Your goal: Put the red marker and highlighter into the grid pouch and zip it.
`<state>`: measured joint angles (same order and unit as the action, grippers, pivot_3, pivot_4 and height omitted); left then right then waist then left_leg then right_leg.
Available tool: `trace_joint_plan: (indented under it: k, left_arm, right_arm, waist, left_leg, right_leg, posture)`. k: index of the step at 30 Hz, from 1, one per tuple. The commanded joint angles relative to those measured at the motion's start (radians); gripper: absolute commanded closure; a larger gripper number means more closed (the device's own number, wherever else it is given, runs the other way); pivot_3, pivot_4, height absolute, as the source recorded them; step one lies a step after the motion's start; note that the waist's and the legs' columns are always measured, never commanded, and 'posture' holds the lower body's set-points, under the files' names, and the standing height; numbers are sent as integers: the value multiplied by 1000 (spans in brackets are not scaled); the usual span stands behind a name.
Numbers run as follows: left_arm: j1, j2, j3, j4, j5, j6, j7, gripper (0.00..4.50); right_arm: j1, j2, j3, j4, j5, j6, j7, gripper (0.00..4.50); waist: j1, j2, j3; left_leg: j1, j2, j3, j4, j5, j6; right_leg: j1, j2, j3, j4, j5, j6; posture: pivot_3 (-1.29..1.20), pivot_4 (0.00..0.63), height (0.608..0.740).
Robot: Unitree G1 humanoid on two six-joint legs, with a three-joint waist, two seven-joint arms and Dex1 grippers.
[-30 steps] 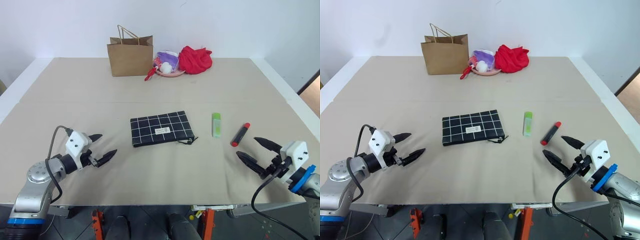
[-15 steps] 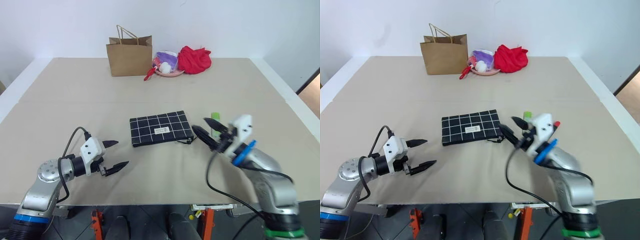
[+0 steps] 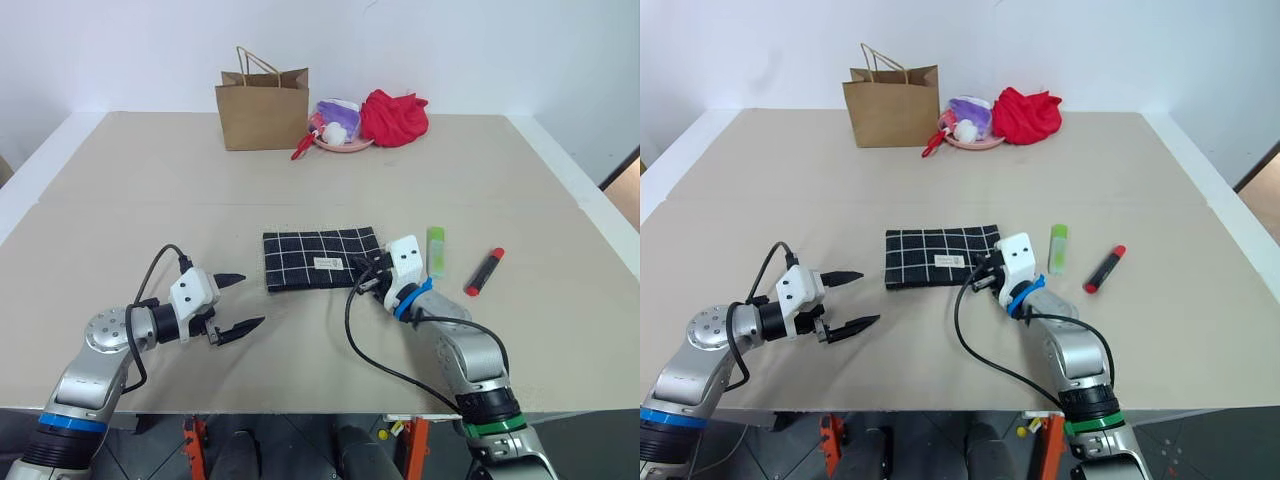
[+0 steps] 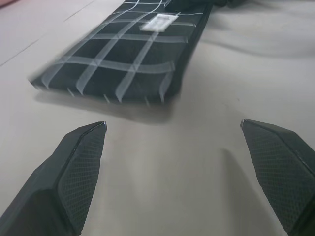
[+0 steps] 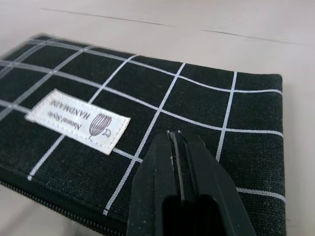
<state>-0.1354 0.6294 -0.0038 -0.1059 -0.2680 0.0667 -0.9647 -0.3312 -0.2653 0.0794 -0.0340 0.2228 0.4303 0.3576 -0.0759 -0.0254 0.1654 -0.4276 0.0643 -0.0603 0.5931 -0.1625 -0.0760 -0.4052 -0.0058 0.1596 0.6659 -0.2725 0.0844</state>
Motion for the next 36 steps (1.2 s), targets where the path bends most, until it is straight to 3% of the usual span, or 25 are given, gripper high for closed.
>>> trace_joint_plan:
  k: [1, 7, 11, 20, 34, 36]
  left_arm:
    - [-20, 22, 6, 11, 43, -89, -2, 0]
    - [-145, 49, -21, 231, 201, -439, 5, 0]
    - [-268, 48, -110, 409, 283, -641, -41, 0]
    - [-485, -13, -222, 778, 387, -905, -17, 0]
    - [-681, -142, -270, 1090, 345, -986, -159, 0]
    - [-693, -148, -272, 1111, 351, -974, -174, 501]
  right_arm:
    - [14, 23, -25, 17, 1, 9, -21, 4419]
    - [-7, 27, -18, 29, -15, -8, -9, 4419]
    - [-13, 33, -10, 20, -20, -20, 2, 4419]
    - [2, 52, -12, -7, -28, -28, -10, 4419]
    - [26, 51, -8, -52, -34, -25, -1, 4419]
    - [31, 50, -11, -58, -35, -24, -4, 4500]
  waist:
    - [0, 0, 0]
    - [1, 0, 0]
    - [1, 0, 0]
    - [0, 0, -1]
    - [1, 1, -1]
    - [1, 1, -1]
  left_leg:
    - [0, 0, 0, 0, 0, 0]
    - [1, 0, 0, 1, 1, 0]
    - [1, 0, 0, 2, 1, 0]
    - [1, 0, 0, 1, 1, 0]
    - [1, 0, -1, 2, 3, 2]
    - [1, 0, -1, 2, 2, 2]
  right_leg:
    - [0, 0, 0, 0, 0, 0]
    - [1, 0, 0, 0, 0, -3]
    - [1, 0, 0, 0, 2, -1]
    - [2, 1, 0, 1, 2, 1]
    - [2, 1, 0, 1, 4, 3]
    - [2, 1, 0, 1, 3, 3]
  posture:
    - [0, 150, 740]
    - [0, 150, 740]
    - [0, 150, 740]
    - [0, 150, 740]
    - [0, 150, 740]
    - [0, 150, 740]
